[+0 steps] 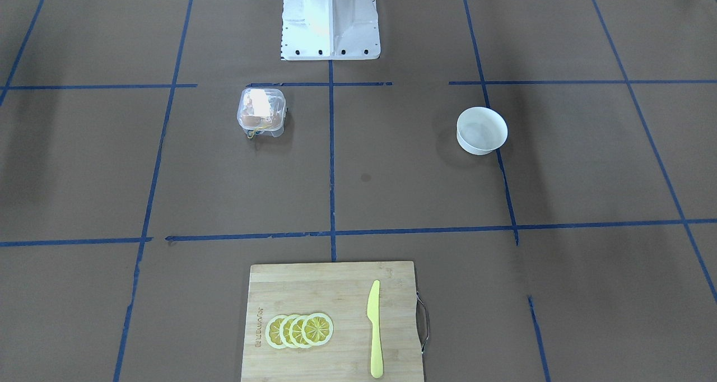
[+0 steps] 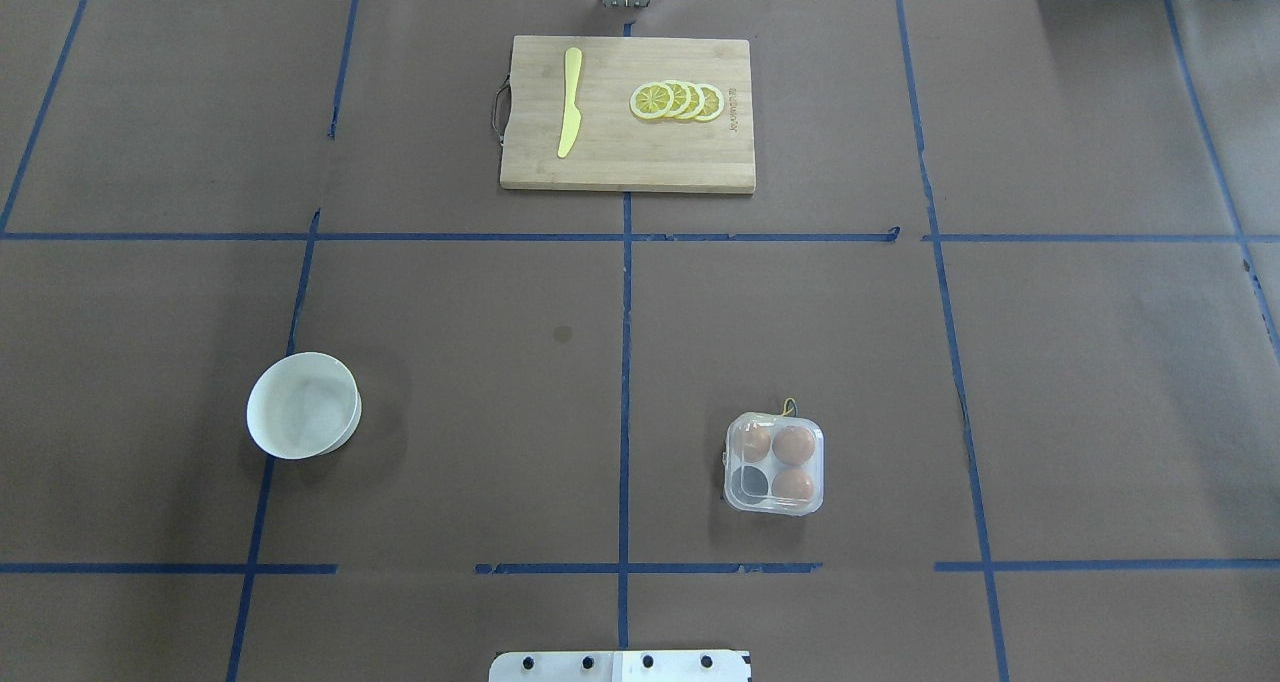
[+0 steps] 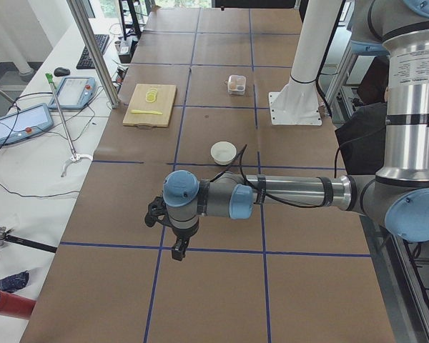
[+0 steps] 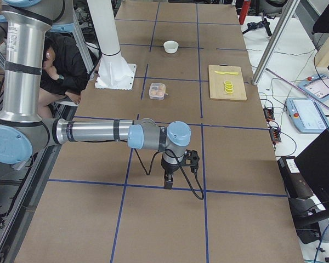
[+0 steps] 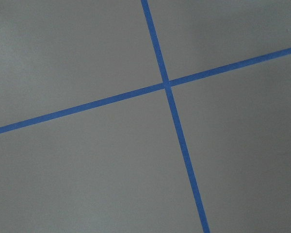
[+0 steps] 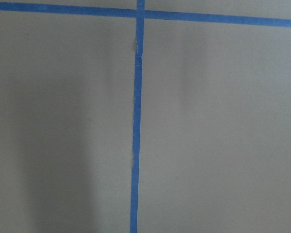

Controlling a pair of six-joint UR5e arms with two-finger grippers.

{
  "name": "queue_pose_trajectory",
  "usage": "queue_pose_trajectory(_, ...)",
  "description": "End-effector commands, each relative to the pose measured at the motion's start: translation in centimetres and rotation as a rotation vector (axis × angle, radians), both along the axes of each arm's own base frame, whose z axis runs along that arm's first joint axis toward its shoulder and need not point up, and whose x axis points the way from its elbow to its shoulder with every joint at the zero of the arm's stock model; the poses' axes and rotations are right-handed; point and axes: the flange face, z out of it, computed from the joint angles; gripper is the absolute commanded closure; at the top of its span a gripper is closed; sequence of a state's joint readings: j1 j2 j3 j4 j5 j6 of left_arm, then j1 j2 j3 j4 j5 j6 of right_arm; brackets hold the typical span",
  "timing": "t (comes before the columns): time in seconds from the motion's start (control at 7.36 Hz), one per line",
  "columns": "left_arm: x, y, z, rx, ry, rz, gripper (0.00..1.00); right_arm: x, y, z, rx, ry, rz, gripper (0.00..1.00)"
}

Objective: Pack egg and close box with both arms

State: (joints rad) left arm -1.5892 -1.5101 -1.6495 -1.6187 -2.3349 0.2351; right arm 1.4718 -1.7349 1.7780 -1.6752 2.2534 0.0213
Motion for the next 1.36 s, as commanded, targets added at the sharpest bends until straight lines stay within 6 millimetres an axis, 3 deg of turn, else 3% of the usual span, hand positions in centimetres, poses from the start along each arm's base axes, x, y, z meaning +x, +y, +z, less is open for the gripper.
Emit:
queue_pose_trajectory(0.0,-0.07,0.00,-0.38,0.005,0.000,-0.003,0.00,-0.14,0.03,0.52,-0.015,-0.021,0.003,0.00)
queue_pose_trajectory(1.22,-0.01,0.10,-0.39,-0.011,-0.001,-0.001,0.00,-0.28,0.02,0.33,-0.014,-0.040,0.003,0.00)
